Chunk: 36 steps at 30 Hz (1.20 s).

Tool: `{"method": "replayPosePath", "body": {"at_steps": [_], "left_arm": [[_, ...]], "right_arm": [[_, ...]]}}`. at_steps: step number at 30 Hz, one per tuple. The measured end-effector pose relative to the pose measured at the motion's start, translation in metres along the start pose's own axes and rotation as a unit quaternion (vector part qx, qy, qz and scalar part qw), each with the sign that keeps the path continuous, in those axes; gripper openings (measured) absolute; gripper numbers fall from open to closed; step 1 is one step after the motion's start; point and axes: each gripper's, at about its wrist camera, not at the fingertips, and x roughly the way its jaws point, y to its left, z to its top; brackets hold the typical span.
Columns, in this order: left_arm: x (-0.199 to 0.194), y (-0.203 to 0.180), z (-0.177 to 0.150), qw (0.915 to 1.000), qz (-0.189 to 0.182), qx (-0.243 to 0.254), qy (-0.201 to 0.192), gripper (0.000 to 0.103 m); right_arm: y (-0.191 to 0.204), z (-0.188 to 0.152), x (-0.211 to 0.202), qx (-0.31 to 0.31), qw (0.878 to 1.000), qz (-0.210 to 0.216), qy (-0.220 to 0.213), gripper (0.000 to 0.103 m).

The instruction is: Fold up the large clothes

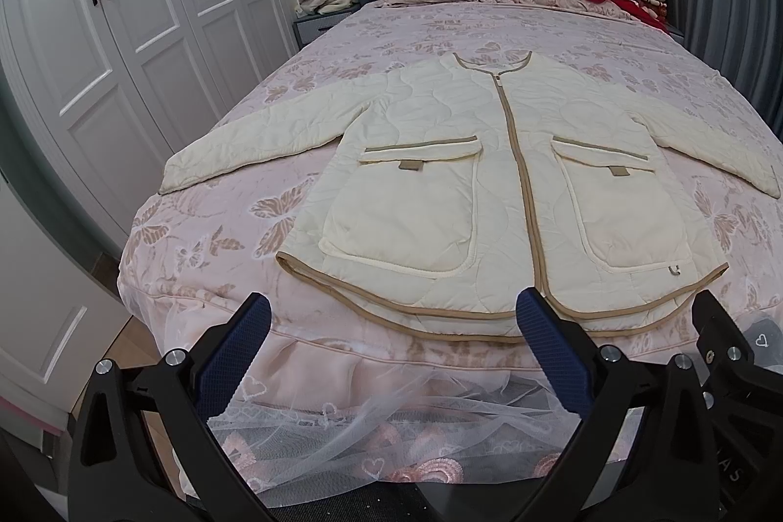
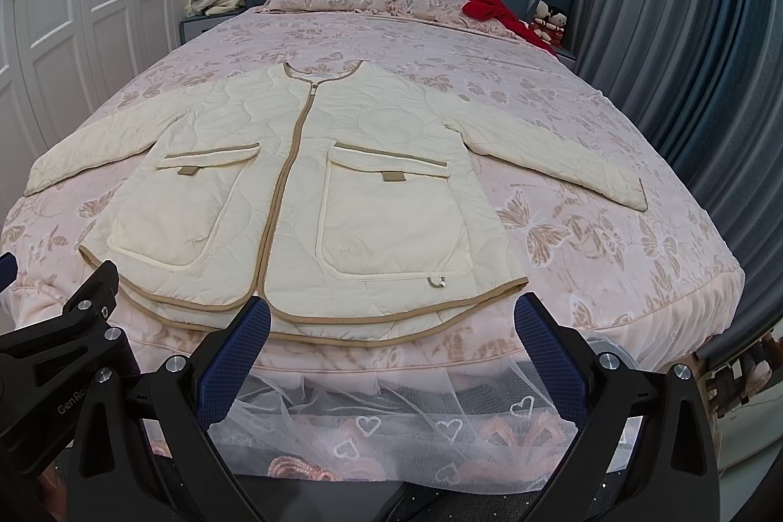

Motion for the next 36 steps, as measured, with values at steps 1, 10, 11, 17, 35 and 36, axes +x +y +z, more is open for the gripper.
{"method": "replayPosePath", "body": {"at_steps": [1,10,11,17,35,36], "left_arm": [[0.0003,0.0002,0.0001,1.0,0.0,0.0,0.001,0.098],[-0.0003,-0.0002,-0.0001,1.0,0.001,0.0,-0.001,0.098],[-0.0004,-0.0001,0.0,1.0,0.001,0.0,-0.001,0.098],[-0.0004,-0.0003,-0.0001,1.0,0.001,0.001,-0.001,0.098],[-0.0004,-0.0003,-0.0002,1.0,0.002,0.001,-0.001,0.098],[-0.0004,-0.0004,-0.0001,1.0,0.002,0.001,-0.001,0.098]], "right_arm": [[-0.0001,0.0,-0.0001,0.0,1.0,0.0,0.0,0.098],[-0.0001,-0.0001,-0.0001,0.0,1.0,0.0,-0.001,0.098],[-0.0001,-0.0001,-0.0001,0.0,1.0,0.0,-0.001,0.098],[0.0,-0.0001,-0.0002,0.0,1.0,0.0,-0.001,0.098],[0.0001,-0.0002,-0.0001,0.0,1.0,0.0,0.0,0.098],[0.0001,-0.0001,-0.0001,0.0,1.0,0.0,0.0,0.098]]}}
